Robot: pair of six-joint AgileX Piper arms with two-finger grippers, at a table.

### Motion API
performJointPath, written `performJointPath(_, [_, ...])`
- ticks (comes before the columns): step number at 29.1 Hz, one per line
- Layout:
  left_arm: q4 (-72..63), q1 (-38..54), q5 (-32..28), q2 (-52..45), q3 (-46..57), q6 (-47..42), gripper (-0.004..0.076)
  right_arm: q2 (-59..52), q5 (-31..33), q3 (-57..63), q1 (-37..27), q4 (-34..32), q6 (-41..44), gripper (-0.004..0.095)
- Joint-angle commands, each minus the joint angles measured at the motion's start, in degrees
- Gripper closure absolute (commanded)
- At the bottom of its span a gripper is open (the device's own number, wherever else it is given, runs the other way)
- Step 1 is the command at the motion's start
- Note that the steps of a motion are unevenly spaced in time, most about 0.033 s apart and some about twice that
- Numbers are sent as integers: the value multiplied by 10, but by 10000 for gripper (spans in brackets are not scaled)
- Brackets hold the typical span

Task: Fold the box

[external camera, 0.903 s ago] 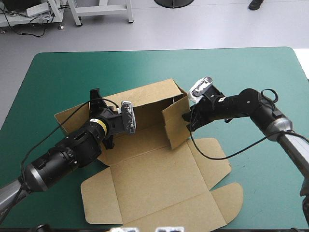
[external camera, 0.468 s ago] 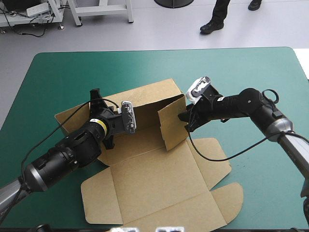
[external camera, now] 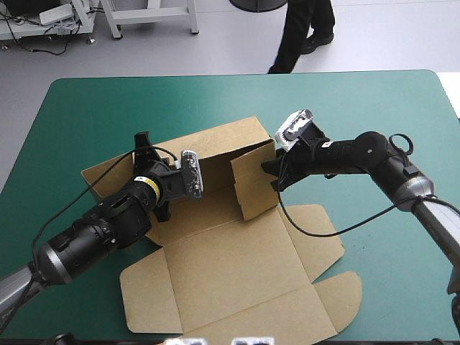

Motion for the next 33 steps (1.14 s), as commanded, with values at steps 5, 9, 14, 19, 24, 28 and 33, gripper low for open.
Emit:
performJointPath(5, [-7,-4,-12,-4,-12,-8,729,-19,-85,-18,70,-142,144,487])
performJointPath(9, [1,-4,-12,-4,-12,-9,729,-19,-92,-18,80,-169,206,492])
performJointPath(14, [24,-4,-15,-4,-12,-35,729,-19,-95,-18,80,-161,210,524])
performJointPath(19, [66,-4,-15,-4,-12,-77,729,-19,-138,-1,101,-173,202,528])
performJointPath(24, [77,-4,-15,-4,-12,-91,729,-17,-196,6,124,-182,199,536])
performJointPath(28, [77,-4,-15,-4,-12,-91,729,0,-220,6,126,-183,199,537])
performJointPath(33, [77,-4,-15,-4,-12,-91,729,14,-266,6,134,-195,199,537])
